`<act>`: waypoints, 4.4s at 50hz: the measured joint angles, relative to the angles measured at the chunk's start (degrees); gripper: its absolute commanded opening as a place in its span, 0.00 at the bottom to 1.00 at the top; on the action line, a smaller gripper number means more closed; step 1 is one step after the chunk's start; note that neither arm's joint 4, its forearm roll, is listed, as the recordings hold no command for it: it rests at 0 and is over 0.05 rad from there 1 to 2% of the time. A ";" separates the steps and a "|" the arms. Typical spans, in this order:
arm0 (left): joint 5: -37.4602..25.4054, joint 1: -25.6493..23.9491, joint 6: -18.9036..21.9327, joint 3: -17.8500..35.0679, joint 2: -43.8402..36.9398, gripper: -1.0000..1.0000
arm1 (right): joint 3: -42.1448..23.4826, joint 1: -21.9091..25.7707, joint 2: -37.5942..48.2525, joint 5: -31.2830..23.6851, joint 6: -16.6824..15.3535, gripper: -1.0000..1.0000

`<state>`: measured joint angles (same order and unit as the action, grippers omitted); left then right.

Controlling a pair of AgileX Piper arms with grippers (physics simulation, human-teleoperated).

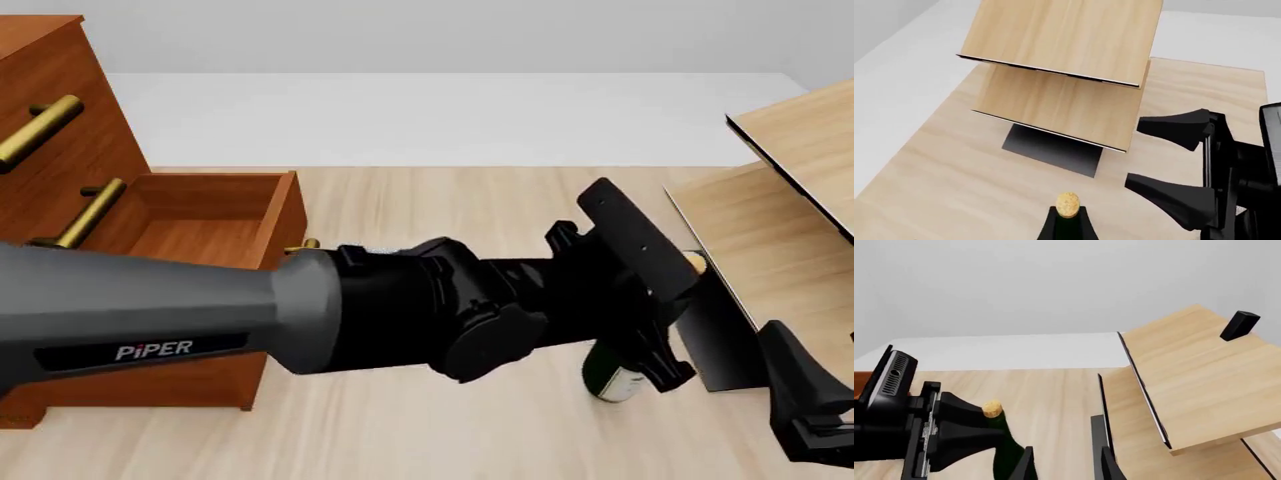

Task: Put the wine bottle in the bottom drawer of the cabinet.

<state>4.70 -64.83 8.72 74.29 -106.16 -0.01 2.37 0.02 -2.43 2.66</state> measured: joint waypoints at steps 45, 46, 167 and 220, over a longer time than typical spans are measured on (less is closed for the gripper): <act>-11.04 11.39 0.52 -0.38 23.77 0.00 | -0.04 1.01 0.01 0.67 -1.03 1.00; -11.44 12.11 0.10 -0.24 24.37 0.00 | -0.04 1.03 0.01 0.69 -1.04 1.00; -47.80 55.47 -6.98 -7.28 54.82 0.00 | 0.00 3.43 0.21 0.41 -1.49 1.00; -44.02 56.80 -7.90 -16.76 57.03 0.00 | 0.00 3.79 0.23 0.31 -1.69 1.00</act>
<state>-39.32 -8.02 0.83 57.52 -49.13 -0.01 6.16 0.26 -2.12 0.97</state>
